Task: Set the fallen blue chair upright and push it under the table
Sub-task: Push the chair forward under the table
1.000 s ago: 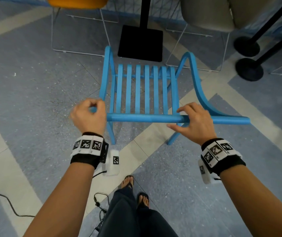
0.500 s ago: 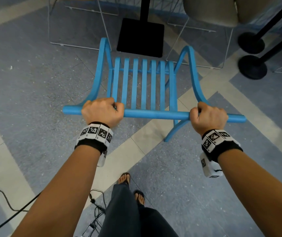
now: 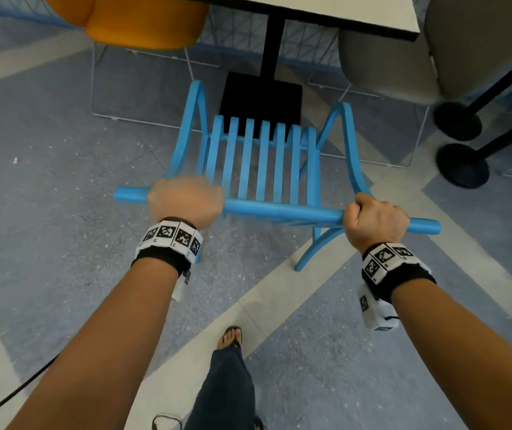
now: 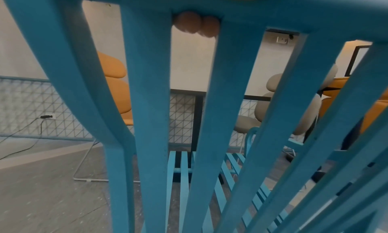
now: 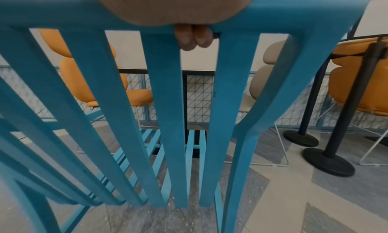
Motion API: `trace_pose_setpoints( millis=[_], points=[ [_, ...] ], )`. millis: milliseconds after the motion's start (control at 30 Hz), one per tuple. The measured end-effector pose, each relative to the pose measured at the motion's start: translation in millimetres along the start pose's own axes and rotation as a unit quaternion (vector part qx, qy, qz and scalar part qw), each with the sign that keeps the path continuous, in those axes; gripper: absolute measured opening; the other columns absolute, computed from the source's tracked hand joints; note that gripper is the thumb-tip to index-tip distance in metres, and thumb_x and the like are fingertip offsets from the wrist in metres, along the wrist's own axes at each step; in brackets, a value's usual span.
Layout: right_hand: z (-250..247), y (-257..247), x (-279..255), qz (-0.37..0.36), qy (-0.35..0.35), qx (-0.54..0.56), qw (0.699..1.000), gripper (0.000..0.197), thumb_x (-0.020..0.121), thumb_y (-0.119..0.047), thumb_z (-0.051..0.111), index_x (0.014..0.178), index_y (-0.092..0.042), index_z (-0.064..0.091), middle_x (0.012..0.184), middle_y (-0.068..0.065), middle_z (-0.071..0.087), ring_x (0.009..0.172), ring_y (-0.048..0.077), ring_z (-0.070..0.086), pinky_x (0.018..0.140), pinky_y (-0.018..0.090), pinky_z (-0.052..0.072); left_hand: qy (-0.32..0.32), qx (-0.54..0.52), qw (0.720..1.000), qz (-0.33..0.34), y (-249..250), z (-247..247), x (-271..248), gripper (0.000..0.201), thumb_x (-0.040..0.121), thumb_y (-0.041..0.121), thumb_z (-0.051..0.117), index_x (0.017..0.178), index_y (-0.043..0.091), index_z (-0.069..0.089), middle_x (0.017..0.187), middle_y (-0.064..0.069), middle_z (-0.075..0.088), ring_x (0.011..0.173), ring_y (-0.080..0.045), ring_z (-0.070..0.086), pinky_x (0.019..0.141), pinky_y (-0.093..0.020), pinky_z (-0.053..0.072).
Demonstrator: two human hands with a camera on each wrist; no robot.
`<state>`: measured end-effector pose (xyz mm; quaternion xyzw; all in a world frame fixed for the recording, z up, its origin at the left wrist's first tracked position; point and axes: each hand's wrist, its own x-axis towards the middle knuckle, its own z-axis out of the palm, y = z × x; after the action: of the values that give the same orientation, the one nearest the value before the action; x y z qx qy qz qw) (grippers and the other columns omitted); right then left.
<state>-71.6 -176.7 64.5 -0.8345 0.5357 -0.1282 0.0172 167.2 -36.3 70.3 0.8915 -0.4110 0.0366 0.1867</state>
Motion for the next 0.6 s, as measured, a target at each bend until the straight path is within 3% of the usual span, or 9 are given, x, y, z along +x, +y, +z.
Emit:
trace_pose_setpoints(
  millis=[100, 233, 367, 600],
  points=[
    [10, -16, 43, 0.002, -0.007, 0.002, 1.0, 0.037, 0.07, -0.032, 0.017, 0.055, -0.011, 0.043, 0.041, 0.002, 0.035, 0.039, 0.023, 0.034, 0.053, 0.029, 0.024, -0.001, -0.002, 1.0, 0.002, -4, 7, 48, 0.032, 0.072, 0.026, 0.045, 0.05, 0.007, 0.059, 0.042, -0.005, 0.041, 0.043, -0.023, 0.037, 0.056, -0.029, 0.028],
    [26, -34, 87, 0.011, -0.018, -0.007, 1.0, 0.035, 0.07, -0.032, 0.017, 0.054, -0.012, 0.04, 0.038, -0.003, 0.026, 0.038, 0.024, 0.035, 0.052, 0.031, 0.025, 0.003, -0.005, 1.0, 0.009, -13, 17, 104, 0.029, 0.07, 0.023, 0.049, 0.048, 0.006, 0.058, 0.041, -0.005, 0.039, 0.041, -0.022, 0.035, 0.054, -0.028, 0.026],
    [36, -41, 124, 0.011, 0.011, 0.001, 1.0, 0.033, 0.071, -0.03, 0.019, 0.054, -0.012, 0.041, 0.04, 0.005, 0.036, 0.037, 0.024, 0.035, 0.051, 0.029, 0.025, 0.008, 0.001, 1.0, 0.022, -14, 29, 148, 0.028, 0.07, 0.022, 0.048, 0.046, 0.007, 0.053, 0.04, -0.004, 0.037, 0.04, -0.022, 0.034, 0.055, -0.028, 0.025],
    [47, -46, 191, 0.008, 0.006, 0.007, 1.0, 0.033, 0.07, -0.029, 0.018, 0.055, -0.011, 0.042, 0.041, 0.007, 0.038, 0.037, 0.024, 0.033, 0.051, 0.029, 0.021, -0.016, 0.01, 1.0, 0.022, -3, 48, 214, 0.029, 0.071, 0.025, 0.048, 0.046, 0.01, 0.052, 0.04, -0.004, 0.04, 0.04, -0.023, 0.036, 0.054, -0.027, 0.026]
  ],
)
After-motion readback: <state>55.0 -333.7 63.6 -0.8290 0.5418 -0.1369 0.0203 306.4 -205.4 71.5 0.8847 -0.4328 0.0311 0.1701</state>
